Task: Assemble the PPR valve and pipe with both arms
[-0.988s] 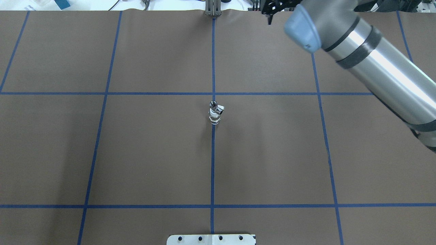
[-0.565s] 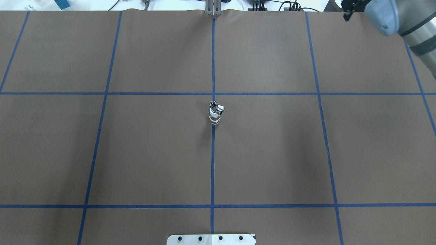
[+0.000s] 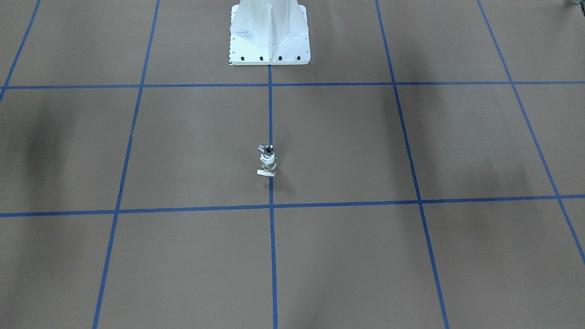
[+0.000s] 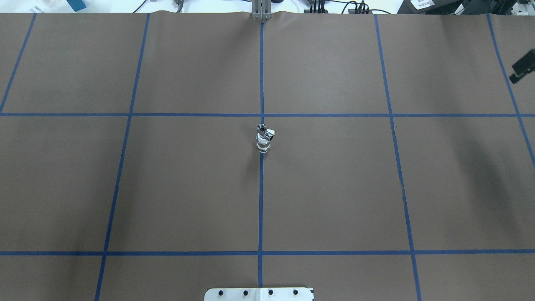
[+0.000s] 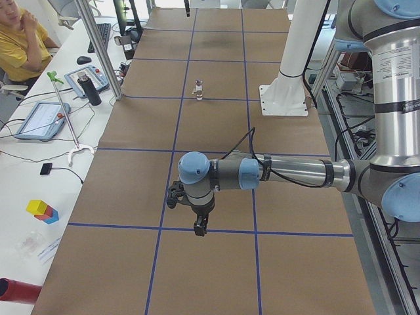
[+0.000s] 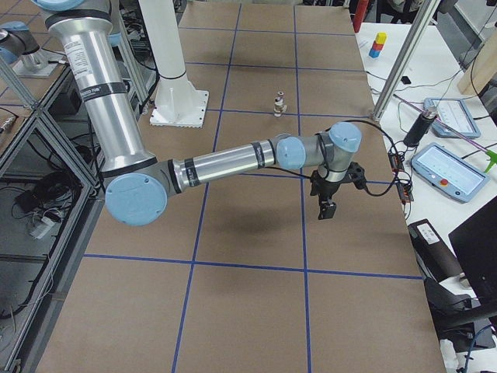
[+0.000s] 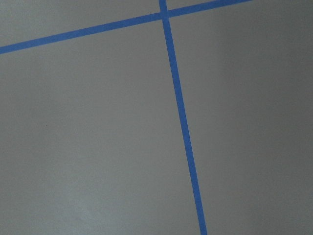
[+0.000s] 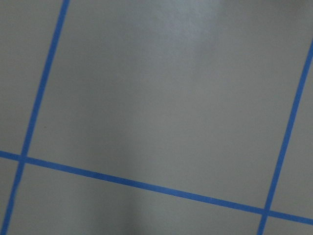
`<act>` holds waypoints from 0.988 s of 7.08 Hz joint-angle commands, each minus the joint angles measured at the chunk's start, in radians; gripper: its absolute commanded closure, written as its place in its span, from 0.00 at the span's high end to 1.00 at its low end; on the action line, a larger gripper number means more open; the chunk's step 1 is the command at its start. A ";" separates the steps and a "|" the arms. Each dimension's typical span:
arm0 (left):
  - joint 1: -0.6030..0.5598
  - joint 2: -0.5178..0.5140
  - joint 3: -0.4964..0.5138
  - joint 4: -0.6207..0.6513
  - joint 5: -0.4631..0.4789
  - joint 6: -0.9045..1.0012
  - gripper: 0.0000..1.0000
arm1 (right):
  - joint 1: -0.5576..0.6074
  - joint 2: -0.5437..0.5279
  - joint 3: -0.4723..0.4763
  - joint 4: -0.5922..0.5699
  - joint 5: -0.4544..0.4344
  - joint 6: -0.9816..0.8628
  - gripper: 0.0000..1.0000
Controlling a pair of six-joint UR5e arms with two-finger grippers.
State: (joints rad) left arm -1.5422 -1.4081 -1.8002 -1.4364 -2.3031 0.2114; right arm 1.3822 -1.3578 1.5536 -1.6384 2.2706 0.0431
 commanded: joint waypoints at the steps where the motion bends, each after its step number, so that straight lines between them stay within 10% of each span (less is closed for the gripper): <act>1: -0.007 0.008 -0.016 -0.004 0.017 0.006 1.00 | 0.055 -0.226 0.011 0.182 -0.002 0.009 1.00; 7: -0.009 0.020 -0.024 -0.006 0.017 0.003 1.00 | 0.176 -0.244 0.267 -0.147 0.012 -0.009 1.00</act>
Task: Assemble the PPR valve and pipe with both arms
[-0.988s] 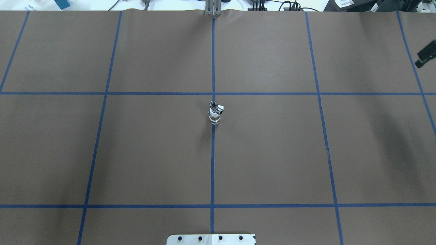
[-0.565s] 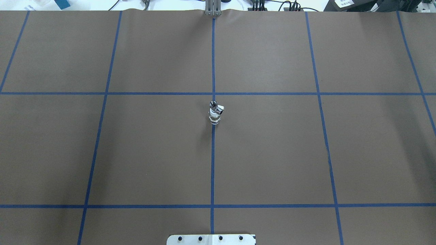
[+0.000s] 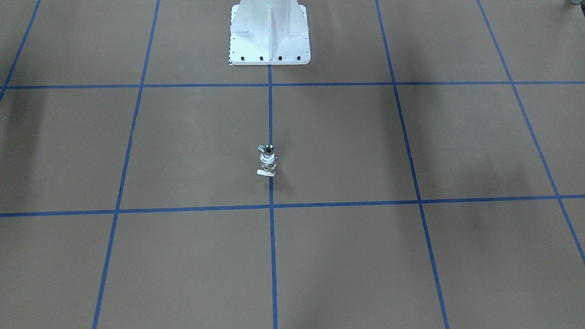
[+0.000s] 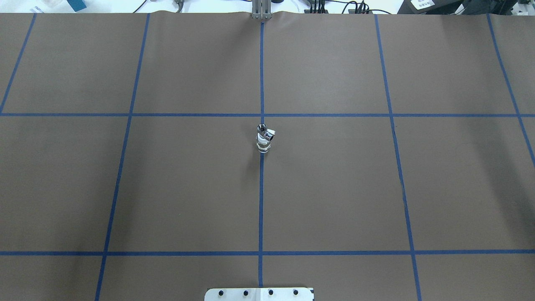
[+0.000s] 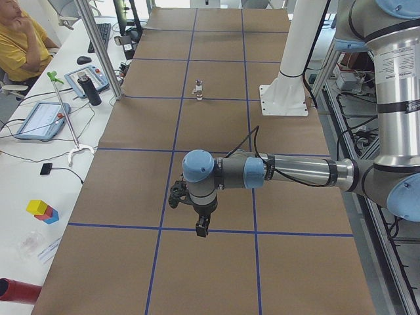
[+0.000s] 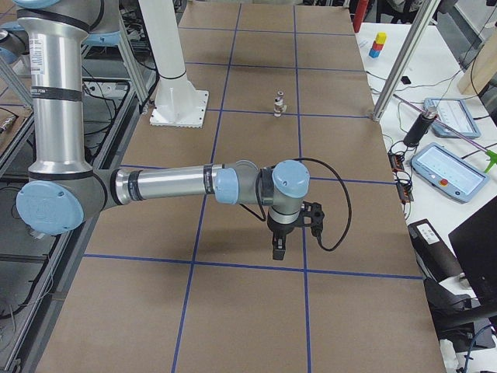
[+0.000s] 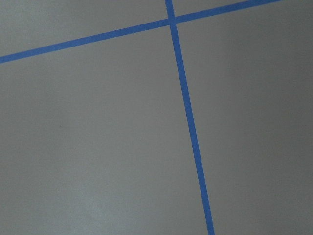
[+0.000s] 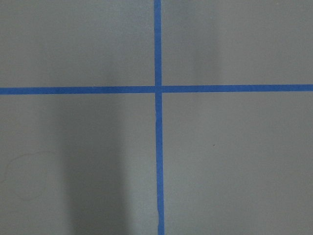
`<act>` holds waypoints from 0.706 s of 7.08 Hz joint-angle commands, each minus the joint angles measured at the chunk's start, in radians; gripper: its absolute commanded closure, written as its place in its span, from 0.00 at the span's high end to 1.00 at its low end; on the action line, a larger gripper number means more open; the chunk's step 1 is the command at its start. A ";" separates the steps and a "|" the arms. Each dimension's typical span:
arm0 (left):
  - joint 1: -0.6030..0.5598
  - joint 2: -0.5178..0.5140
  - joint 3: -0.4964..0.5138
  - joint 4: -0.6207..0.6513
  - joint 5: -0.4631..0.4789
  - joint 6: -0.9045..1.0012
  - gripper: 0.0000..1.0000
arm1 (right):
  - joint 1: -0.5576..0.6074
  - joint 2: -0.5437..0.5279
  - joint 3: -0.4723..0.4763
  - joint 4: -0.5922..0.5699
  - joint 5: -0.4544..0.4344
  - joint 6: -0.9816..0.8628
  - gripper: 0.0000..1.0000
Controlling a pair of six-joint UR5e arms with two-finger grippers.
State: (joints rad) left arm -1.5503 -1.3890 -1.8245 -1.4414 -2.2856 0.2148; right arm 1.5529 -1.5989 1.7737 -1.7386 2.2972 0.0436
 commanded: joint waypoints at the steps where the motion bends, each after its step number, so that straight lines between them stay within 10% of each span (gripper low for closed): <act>1: -0.001 -0.001 0.001 -0.001 0.002 0.000 1.00 | 0.006 -0.028 0.033 0.006 -0.025 -0.084 1.00; 5: -0.001 -0.004 -0.004 -0.001 0.000 0.000 1.00 | 0.004 -0.049 -0.085 0.209 -0.025 -0.142 1.00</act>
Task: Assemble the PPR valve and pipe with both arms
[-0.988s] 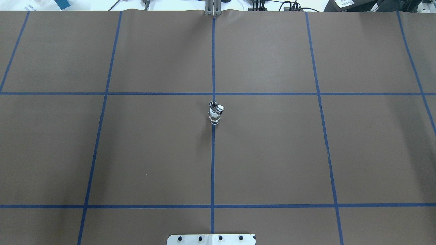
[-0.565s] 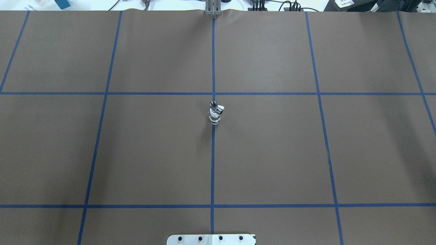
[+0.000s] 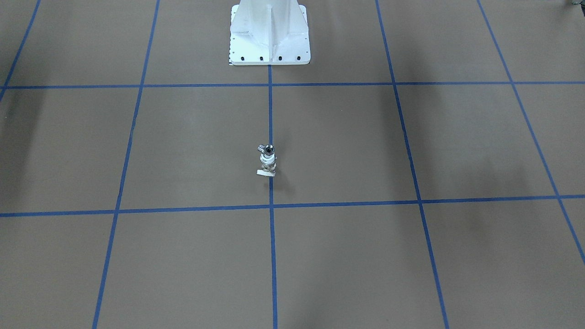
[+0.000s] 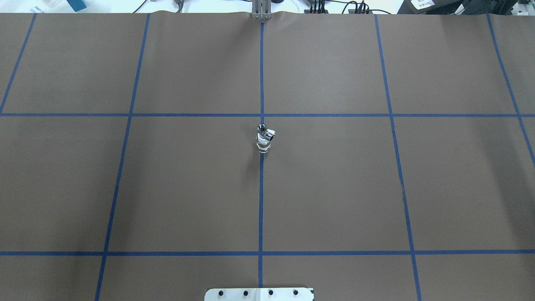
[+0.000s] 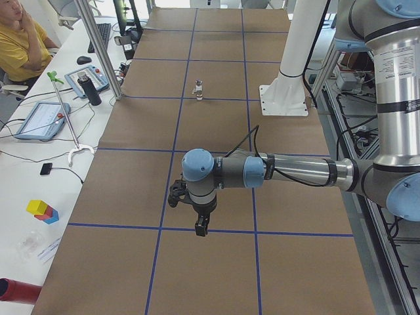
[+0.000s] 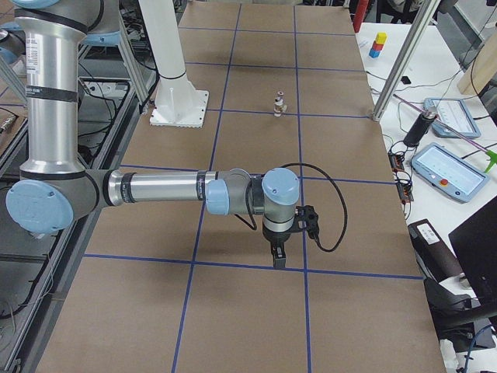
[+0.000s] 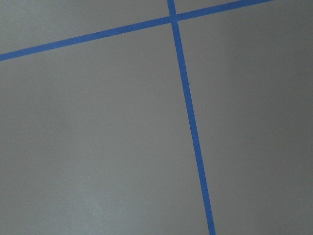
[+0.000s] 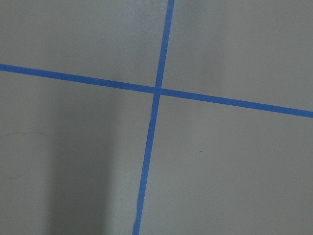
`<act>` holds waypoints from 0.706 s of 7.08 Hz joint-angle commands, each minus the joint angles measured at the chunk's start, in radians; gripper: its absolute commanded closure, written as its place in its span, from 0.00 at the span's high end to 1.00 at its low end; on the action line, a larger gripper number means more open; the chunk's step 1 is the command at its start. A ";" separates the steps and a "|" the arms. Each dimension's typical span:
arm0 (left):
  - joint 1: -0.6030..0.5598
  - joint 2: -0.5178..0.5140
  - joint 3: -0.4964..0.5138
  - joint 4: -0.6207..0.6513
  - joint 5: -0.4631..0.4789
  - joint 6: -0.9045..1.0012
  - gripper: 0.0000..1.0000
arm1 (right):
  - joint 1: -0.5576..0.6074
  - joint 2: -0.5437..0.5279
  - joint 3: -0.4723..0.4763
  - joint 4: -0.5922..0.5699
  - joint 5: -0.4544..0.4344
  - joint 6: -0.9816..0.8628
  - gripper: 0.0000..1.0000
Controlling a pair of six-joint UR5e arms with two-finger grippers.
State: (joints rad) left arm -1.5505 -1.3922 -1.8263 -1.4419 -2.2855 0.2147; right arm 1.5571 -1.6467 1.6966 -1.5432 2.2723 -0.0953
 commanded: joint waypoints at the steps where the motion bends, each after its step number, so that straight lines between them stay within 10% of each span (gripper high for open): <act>1: 0.000 -0.004 -0.002 0.000 0.000 0.000 1.00 | 0.000 -0.001 -0.005 0.014 0.003 -0.003 1.00; 5: 0.001 -0.001 -0.004 0.000 0.000 0.000 1.00 | 0.000 -0.005 -0.009 0.012 0.004 -0.004 1.00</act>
